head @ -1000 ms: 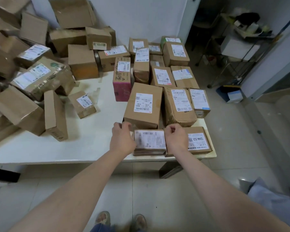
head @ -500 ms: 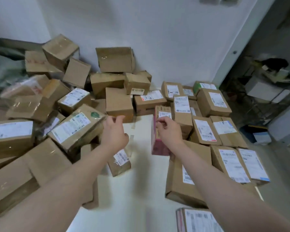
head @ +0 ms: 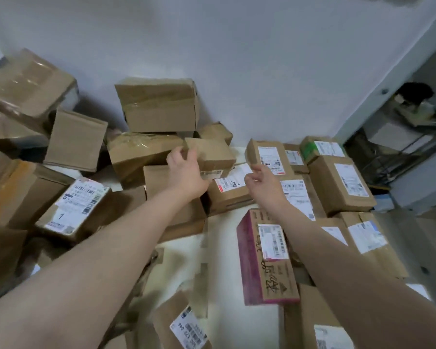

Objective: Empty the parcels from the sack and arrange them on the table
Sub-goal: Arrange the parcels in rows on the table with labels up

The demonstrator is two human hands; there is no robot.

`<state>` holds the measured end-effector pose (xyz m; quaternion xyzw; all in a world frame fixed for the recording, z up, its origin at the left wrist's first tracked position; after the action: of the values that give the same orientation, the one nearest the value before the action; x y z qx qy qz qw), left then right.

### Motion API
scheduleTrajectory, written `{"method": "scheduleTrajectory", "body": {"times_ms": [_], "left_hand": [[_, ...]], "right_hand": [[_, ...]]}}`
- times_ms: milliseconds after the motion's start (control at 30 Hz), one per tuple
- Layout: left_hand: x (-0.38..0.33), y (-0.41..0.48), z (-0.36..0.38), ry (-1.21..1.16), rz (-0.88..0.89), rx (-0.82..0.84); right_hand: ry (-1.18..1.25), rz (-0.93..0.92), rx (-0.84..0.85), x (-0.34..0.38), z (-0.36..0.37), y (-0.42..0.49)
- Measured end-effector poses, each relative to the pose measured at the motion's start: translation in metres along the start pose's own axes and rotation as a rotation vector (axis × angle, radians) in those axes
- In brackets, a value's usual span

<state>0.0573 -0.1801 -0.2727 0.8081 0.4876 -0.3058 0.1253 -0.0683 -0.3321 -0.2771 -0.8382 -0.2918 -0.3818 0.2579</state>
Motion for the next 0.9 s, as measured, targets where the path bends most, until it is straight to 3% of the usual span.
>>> {"method": "scheduleTrajectory", "body": {"times_ms": [233, 400, 600, 700, 800, 900], "left_hand": [[0.013, 0.063, 0.012, 0.141, 0.042, 0.121], [0.016, 0.035, 0.014, 0.129, 0.021, -0.033], [0.010, 0.013, -0.009, 0.568, -0.195, -0.090], [-0.001, 0.014, -0.013, 0.628, -0.206, -0.108], [-0.014, 0.024, 0.000, 0.496, -0.076, -0.110], [-0.022, 0.041, 0.019, 0.417, 0.062, -0.089]], "right_hand": [[0.017, 0.034, 0.107, 0.002, 0.048, 0.059], [0.028, -0.049, 0.126, -0.009, 0.059, 0.052], [0.045, -0.185, 0.282, 0.010, 0.069, 0.022], [-0.116, -0.330, 0.403, 0.022, 0.079, 0.014], [-0.230, -0.354, 0.313, 0.026, 0.076, 0.018], [-0.300, -0.236, 0.129, 0.008, 0.054, 0.045]]}}
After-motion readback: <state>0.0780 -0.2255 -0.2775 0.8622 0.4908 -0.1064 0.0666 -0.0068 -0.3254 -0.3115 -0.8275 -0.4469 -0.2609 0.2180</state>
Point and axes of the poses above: each hand's wrist, its own y-axis towards the middle knuckle, its own z-axis out of the palm, x = y × z, the point moved 3 cm from there along y, towards the middle knuckle, and after that the axes turned 1 degree about -z, right-handed, at the moved point
